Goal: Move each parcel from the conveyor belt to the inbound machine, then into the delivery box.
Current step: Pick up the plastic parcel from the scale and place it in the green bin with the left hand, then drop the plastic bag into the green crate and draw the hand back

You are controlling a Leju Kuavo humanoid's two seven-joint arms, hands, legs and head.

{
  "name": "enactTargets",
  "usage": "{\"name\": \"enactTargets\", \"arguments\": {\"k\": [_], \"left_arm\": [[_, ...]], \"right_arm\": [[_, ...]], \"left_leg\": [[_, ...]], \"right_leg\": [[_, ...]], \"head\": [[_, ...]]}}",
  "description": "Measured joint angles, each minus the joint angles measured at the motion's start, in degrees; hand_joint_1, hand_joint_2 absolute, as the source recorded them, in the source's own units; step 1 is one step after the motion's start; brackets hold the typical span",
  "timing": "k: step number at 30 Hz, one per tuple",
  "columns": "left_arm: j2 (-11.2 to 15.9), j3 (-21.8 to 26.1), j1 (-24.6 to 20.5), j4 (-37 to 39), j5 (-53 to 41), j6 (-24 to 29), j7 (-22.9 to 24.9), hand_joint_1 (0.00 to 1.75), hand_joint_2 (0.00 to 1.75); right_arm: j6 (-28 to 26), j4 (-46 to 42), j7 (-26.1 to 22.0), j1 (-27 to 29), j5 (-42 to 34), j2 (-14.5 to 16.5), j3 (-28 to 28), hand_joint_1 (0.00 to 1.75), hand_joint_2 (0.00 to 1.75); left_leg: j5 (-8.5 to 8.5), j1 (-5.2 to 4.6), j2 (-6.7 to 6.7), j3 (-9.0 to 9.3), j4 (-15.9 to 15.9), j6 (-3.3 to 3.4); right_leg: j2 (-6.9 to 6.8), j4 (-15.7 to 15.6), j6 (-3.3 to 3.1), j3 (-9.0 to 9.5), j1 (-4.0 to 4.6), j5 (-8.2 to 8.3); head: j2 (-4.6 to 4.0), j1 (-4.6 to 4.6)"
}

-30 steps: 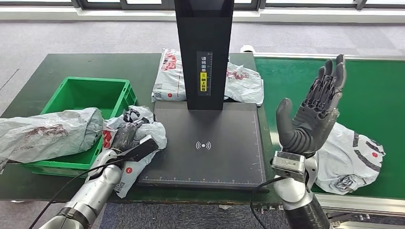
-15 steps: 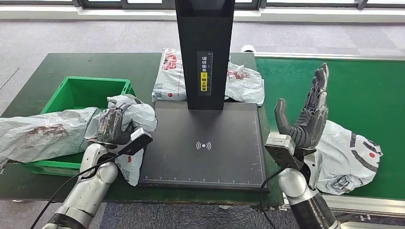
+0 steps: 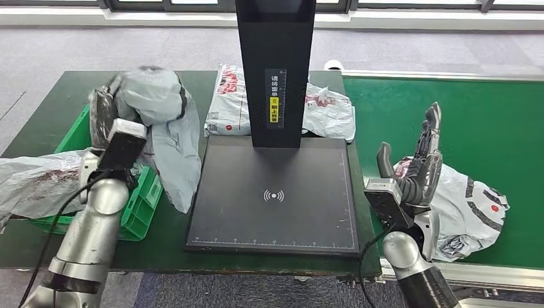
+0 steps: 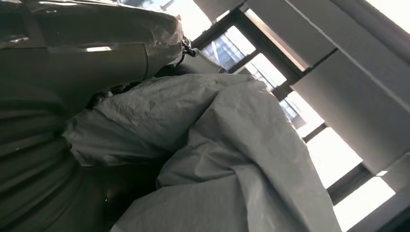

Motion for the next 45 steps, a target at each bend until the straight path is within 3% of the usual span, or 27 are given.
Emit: {"name": "enactTargets", "arguments": {"k": [5,10,14,17,22,28,29,32,33,45], "left_arm": [[0.51,0.6,-3.8,-2.12,7.02,-1.6,0.67,1.75,1.75],[2.11,4.17,-5.94,1.84,15.35,-3.19,3.0,1.75,1.75],[5.36,5.39,-9.42,11.56,0.64,3.85,6.18,1.75,1.75],[7.83,5.58,-12.18,21.91,-9.56,5.92,8.6,1.75,1.75],[9.88,6.75,-13.36,36.67,-12.67,6.83,8.36,1.75,1.75],[11.2,6.95,-13.06,47.94,-17.62,9.93,13.06,1.75,1.75],[11.24,6.95,-12.79,49.38,-18.27,10.64,13.49,1.58,1.75],[11.26,6.99,-12.06,52.63,-19.45,11.24,14.28,0.27,1.75],[11.26,7.05,-11.9,53.43,-19.55,10.71,14.54,0.0,1.75],[11.09,10.44,-9.06,55.37,-21.09,9.69,10.99,0.0,1.75]], "right_arm": [[-0.2,-0.57,0.08,2.93,0.53,-0.43,-1.67,0.0,1.75],[-0.16,-1.22,1.1,4.35,1.19,-0.8,-2.79,0.0,1.75],[0.41,-1.78,2.08,5.05,1.89,-0.98,-3.85,0.0,1.75],[1.13,-2.04,2.93,5.0,2.72,-1.02,-4.11,0.0,1.75],[1.53,-2.07,3.61,4.36,2.67,-1.28,-4.2,0.0,1.75],[1.91,-2.05,3.68,3.6,1.73,-2.05,-4.29,0.0,1.75],[1.9,-2.05,3.68,3.58,1.65,-2.18,-4.33,0.0,1.75],[1.89,-2.05,3.73,3.6,1.5,-2.44,-4.41,0.0,1.75],[1.9,-2.05,3.78,3.64,1.46,-2.49,-4.42,0.0,1.75],[3.24,-2.07,5.62,5.0,2.83,-2.86,-4.68,0.0,1.75]], "left_leg": [[-0.02,-0.02,0.08,0.0,-0.01,0.01],[-0.02,-0.01,0.13,0.01,-0.01,0.01],[0.0,0.01,0.15,0.02,-0.01,-0.01],[0.01,0.0,0.17,0.03,-0.02,-0.01],[0.01,-0.02,0.23,0.02,-0.01,-0.01],[-0.07,-0.07,0.21,0.0,-0.01,0.07],[-0.07,-0.07,0.21,0.0,-0.01,0.07],[-0.08,-0.08,0.2,0.0,-0.01,0.07],[-0.08,-0.08,0.19,0.0,-0.01,0.07],[-0.06,-0.07,0.22,0.03,-0.01,0.07]], "right_leg": [[0.06,0.0,0.0,-0.02,-0.02,0.0],[0.11,0.0,0.0,-0.06,0.0,0.0],[0.13,0.02,-0.01,-0.06,0.02,0.01],[0.16,0.03,-0.01,-0.05,0.0,0.01],[0.26,0.02,-0.01,-0.06,-0.02,0.02],[0.25,0.0,0.01,-0.05,-0.06,0.0],[0.25,-0.01,0.01,-0.05,-0.06,-0.01],[0.24,-0.02,0.02,-0.05,-0.06,-0.01],[0.24,-0.02,0.02,-0.04,-0.06,-0.01],[0.24,-0.01,0.02,-0.05,-0.06,-0.01]], "head": [[0.0,0.01],[0.0,0.0],[0.0,0.0],[0.0,0.0],[0.0,0.0],[0.0,-0.01],[0.0,0.0],[0.0,0.0],[0.0,0.0],[0.0,0.0]]}}
